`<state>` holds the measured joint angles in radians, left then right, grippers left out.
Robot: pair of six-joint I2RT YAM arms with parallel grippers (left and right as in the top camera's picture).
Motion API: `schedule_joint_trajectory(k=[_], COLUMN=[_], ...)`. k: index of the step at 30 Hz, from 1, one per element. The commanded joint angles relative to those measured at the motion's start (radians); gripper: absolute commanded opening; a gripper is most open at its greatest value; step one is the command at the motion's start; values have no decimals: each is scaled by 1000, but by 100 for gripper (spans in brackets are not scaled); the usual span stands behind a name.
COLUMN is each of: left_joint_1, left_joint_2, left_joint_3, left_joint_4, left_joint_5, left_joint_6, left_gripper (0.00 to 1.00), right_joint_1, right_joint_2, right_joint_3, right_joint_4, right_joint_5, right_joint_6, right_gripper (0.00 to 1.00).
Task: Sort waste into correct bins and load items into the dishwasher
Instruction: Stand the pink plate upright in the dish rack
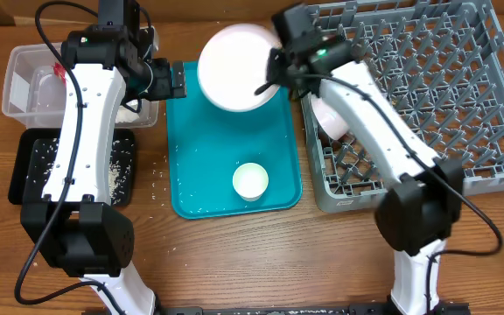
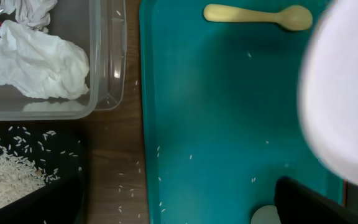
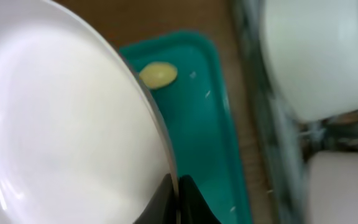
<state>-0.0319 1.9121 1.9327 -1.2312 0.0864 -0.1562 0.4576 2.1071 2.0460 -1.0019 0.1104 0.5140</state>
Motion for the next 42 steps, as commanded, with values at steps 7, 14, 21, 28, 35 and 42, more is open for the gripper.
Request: schedule_joint_trajectory(k=[7,14,21,28,35,42], left_joint_1=[-2,-2,-2,-2,-2,-2], left_joint_2=[-3,-3,-3,-3,-3,-3], left_joint_3=[18,18,18,18,18,18], left_joint_4=[2,2,2,2,2,2], left_joint_5=[11,11,11,11,11,11], left_joint_6=[-5,-5,-5,-5,-5,-5], left_gripper=[100,100,100,100,100,100], right_joint_1=[-67,-103,-122,-123,-114,-113], right_joint_2=[-132,-130,-129,-124,-120,-121], right_joint_3=[26,-70,-239,-371,-381,-380], right_joint_4=[-106,-66,-3,108,107,108], right_joint_5=[1169,1254,1258,1229,973,837], right_joint_6=[-50,-13,-13,-13,-35,-37], right_gripper=[4,4,4,4,4,57])
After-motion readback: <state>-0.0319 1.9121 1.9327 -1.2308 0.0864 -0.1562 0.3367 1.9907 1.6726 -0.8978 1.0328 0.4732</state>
